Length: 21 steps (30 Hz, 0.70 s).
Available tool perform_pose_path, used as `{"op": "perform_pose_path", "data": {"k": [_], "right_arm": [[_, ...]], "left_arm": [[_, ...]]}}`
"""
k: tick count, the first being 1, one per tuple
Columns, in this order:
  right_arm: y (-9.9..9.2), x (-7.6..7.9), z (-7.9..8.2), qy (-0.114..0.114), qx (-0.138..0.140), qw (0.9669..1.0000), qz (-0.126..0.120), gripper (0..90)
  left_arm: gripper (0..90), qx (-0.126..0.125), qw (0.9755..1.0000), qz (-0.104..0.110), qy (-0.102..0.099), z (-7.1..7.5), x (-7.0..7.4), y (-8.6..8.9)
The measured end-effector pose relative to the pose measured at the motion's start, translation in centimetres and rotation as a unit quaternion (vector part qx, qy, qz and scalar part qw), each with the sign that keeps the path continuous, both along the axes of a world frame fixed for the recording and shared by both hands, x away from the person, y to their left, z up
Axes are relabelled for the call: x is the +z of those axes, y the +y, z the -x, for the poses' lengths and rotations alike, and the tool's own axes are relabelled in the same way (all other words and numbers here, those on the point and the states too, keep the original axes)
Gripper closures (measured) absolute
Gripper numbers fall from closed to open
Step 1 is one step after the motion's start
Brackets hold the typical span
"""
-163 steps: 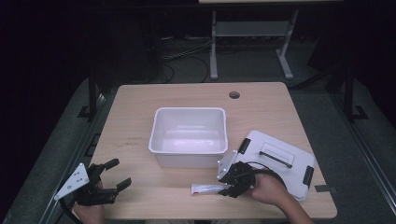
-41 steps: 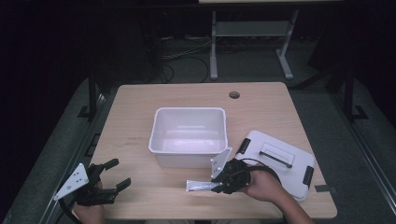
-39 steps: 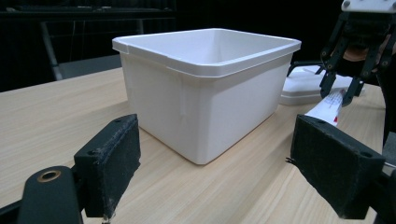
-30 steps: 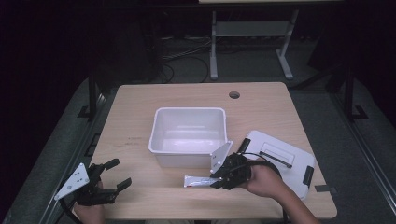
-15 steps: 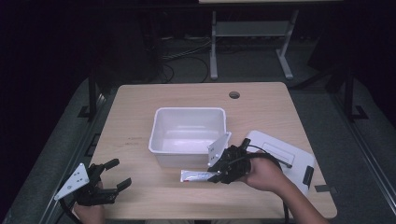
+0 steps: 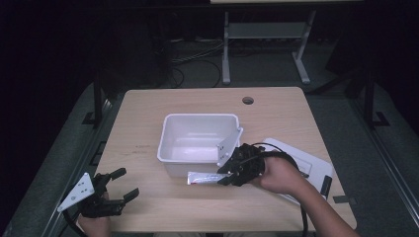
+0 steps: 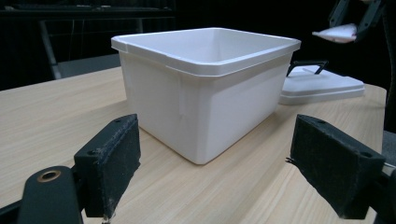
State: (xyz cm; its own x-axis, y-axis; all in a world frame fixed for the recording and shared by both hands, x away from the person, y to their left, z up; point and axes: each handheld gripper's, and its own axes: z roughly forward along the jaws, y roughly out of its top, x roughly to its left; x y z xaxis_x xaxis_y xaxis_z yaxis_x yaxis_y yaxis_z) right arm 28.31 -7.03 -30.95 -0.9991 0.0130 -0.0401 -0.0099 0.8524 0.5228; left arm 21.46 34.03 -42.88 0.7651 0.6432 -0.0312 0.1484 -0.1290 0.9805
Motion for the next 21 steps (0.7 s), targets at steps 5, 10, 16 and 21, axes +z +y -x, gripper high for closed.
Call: {"op": "perform_pose_path", "data": {"k": [5, 10, 16, 21], "right_arm": [[0.0, 0.9, -0.3, -0.002, -0.004, 1.0, -0.006, 68.3], [0.1, 1.5, -0.7, -0.004, -0.008, 0.9999, -0.009, 68.3], [0.2, 2.3, -1.2, -0.005, -0.013, 0.9998, -0.015, 68.3], [0.5, 3.0, -1.6, -0.011, -0.016, 0.9997, -0.014, 68.3]], "left_arm": [[15.7, 0.0, 1.0, 0.001, 0.0, 0.0, 0.0, 0.0], [15.7, 0.0, 1.0, 0.001, 0.0, 0.0, 0.0, 0.0], [15.7, 0.0, 1.0, 0.001, 0.0, 0.0, 0.0, 0.1], [15.7, 0.001, 1.0, 0.003, -0.001, 0.0, 0.0, 0.1]]}}
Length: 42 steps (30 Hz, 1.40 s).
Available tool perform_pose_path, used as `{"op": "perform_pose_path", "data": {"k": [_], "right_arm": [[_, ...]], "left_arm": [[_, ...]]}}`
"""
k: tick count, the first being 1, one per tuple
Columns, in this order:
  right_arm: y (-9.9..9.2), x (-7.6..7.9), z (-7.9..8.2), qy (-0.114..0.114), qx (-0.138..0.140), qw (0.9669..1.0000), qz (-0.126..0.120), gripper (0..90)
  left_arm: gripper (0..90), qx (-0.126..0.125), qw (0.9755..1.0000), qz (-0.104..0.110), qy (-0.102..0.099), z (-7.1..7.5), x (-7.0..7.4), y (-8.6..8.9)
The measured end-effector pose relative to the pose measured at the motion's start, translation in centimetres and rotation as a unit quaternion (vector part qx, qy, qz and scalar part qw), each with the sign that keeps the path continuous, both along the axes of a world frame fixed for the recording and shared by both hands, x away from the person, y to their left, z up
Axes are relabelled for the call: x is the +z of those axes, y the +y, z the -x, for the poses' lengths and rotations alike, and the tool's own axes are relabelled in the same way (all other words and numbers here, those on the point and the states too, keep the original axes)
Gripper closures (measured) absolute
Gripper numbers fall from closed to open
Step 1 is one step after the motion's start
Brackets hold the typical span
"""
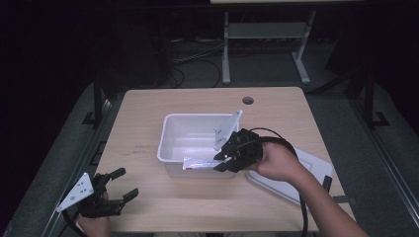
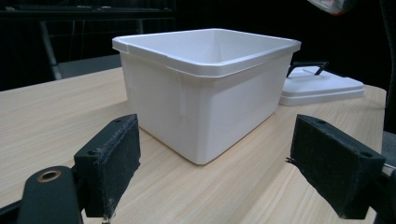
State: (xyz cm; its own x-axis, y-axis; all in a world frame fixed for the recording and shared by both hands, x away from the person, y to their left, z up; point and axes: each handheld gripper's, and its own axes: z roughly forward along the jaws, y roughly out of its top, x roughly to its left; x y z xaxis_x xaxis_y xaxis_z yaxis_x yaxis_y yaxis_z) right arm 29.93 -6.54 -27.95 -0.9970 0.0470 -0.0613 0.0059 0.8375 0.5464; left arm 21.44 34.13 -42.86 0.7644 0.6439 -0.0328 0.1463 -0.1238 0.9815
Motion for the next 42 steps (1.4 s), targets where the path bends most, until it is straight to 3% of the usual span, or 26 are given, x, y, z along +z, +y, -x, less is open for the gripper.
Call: {"op": "perform_pose_path", "data": {"k": [18, 42], "right_arm": [[0.7, 0.8, -2.3, 0.0, -0.01, 0.9999, -0.008, 68.3], [1.4, -0.8, -4.9, 0.011, -0.024, 0.9996, 0.005, 68.3]], "left_arm": [[15.7, 0.0, 1.0, 0.0, -0.001, 0.0, 0.0, 0.0], [15.7, -0.003, 1.0, -0.003, -0.001, 0.0, 0.0, -0.2]]}}
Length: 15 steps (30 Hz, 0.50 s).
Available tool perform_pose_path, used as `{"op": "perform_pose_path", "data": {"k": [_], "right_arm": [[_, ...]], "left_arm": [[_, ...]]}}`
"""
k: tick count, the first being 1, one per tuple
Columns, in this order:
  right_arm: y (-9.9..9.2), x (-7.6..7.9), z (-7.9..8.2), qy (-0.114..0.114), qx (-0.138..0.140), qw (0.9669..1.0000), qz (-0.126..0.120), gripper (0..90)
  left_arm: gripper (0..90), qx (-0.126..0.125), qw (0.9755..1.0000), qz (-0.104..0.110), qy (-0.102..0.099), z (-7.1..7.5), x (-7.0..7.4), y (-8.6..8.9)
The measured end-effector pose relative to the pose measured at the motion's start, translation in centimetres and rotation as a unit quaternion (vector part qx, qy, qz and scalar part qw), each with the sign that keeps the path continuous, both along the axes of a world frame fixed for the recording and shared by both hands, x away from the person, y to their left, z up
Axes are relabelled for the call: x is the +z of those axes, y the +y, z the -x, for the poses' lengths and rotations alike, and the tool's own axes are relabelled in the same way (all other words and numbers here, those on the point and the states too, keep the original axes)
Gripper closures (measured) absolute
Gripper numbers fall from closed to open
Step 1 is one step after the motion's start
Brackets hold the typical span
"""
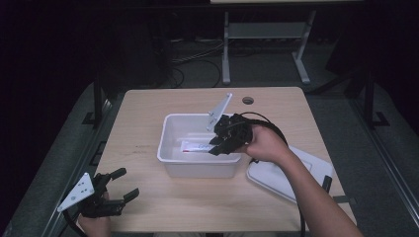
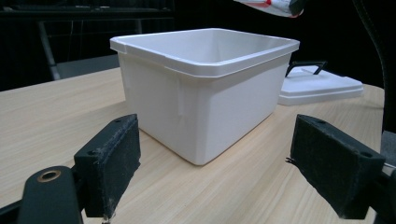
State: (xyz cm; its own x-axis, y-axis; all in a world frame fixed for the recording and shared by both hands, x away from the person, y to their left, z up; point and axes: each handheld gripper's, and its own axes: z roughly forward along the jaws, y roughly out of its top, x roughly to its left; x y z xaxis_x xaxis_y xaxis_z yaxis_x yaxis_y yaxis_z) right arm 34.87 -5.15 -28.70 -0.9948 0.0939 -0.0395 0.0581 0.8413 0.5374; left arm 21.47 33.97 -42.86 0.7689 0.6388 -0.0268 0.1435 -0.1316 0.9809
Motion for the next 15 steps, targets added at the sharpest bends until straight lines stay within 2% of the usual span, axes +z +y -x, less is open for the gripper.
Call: {"op": "perform_pose_path", "data": {"k": [15], "right_arm": [[-0.22, -0.9, -0.97, 0.006, -0.011, 0.9999, 0.002, 68.3]], "left_arm": [[15.7, 0.001, 1.0, 0.004, 0.002, 0.03, -0.03, 0.07]]}}
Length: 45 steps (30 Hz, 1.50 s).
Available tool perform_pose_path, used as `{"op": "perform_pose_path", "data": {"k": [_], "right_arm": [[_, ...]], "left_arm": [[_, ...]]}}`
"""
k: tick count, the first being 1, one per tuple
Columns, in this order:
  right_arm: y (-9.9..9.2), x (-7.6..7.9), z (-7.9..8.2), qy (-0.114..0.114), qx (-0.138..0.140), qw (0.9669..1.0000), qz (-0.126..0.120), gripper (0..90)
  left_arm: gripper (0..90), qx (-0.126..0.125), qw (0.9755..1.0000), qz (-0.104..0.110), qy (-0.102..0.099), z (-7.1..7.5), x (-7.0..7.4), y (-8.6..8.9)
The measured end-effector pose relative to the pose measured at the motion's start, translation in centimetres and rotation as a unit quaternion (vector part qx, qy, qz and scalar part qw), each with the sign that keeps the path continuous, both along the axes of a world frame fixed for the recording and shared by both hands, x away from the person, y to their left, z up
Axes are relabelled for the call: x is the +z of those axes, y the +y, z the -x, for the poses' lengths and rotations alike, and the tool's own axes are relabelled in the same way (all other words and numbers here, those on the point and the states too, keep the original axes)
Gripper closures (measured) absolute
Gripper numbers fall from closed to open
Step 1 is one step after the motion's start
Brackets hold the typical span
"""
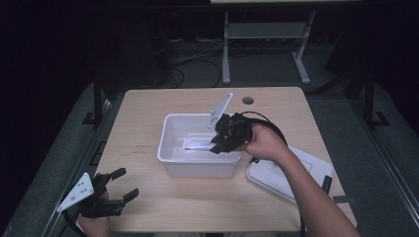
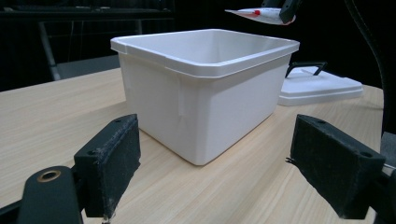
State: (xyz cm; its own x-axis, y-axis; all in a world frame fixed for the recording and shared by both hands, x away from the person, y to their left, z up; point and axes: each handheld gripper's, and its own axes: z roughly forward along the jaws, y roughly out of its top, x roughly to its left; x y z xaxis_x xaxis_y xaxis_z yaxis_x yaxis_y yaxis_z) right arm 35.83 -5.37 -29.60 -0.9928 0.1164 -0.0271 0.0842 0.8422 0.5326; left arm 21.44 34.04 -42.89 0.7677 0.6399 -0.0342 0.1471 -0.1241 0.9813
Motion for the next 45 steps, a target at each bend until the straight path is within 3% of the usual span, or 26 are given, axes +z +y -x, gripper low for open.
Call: {"op": "perform_pose_path", "data": {"k": [45], "right_arm": [[-0.3, -3.2, -1.5, 0.02, -0.013, 0.9995, 0.021, 68.2]], "left_arm": [[15.7, 0.001, 1.0, 0.0, -0.001, 0.0, 0.0, 0.1]]}}
